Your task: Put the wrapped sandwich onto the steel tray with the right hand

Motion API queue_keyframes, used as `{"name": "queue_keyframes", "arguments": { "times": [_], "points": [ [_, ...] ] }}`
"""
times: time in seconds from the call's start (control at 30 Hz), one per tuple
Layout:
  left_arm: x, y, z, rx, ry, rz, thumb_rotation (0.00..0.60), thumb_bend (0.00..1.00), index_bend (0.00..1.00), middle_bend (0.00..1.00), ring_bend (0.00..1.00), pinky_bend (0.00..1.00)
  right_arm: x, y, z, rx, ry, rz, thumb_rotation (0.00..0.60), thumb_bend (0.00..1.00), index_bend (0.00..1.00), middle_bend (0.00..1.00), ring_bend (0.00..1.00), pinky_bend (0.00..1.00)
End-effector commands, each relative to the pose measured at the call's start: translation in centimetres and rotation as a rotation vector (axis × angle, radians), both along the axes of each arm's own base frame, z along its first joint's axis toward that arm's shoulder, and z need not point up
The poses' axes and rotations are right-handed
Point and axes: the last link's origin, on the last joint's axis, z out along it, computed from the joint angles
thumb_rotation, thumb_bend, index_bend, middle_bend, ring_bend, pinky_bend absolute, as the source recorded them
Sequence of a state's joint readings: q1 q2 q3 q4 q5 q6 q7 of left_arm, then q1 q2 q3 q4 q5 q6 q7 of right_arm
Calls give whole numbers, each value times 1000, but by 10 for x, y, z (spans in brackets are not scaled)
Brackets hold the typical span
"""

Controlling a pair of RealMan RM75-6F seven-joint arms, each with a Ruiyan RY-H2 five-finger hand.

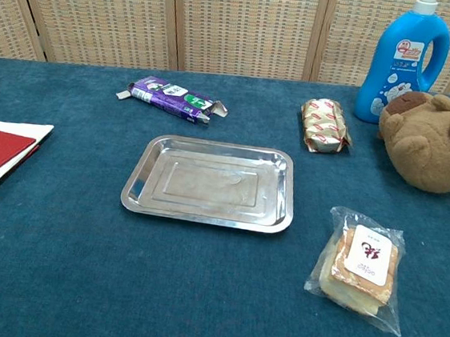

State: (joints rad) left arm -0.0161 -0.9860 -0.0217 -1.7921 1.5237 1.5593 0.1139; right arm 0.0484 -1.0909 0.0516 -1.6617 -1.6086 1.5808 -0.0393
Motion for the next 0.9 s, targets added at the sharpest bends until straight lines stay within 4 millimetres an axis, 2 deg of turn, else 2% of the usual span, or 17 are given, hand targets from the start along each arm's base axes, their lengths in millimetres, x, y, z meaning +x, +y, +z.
{"name": "queue_keyframes", "arguments": {
  "times": [0.03,0.23,0.4,0.57,0.7,0.9],
  "points": [
    [-1,0,0,1,0,2,600,0,0,0,0,0,0,0,0,3,1,2,600,0,0,0,0,0],
    [-2,2,0,-3,1,10,600,0,0,0,0,0,4,-2,-5,48,-1,15,600,0,0,0,0,0],
    [-1,5,-3,-5,9,13,600,0,0,0,0,0,17,-18,-21,196,58,123,600,0,0,0,0,0],
    [-2,11,-5,-7,22,28,600,0,0,0,0,0,44,-46,-46,443,159,301,600,0,0,0,0,0],
    [-5,18,-10,-13,38,50,600,0,0,0,0,0,65,-65,-74,575,288,439,600,0,0,0,0,0],
    [-8,25,-15,-23,53,79,600,0,0,0,0,0,78,-76,-112,708,388,526,600,0,0,0,0,0]
  ]
}}
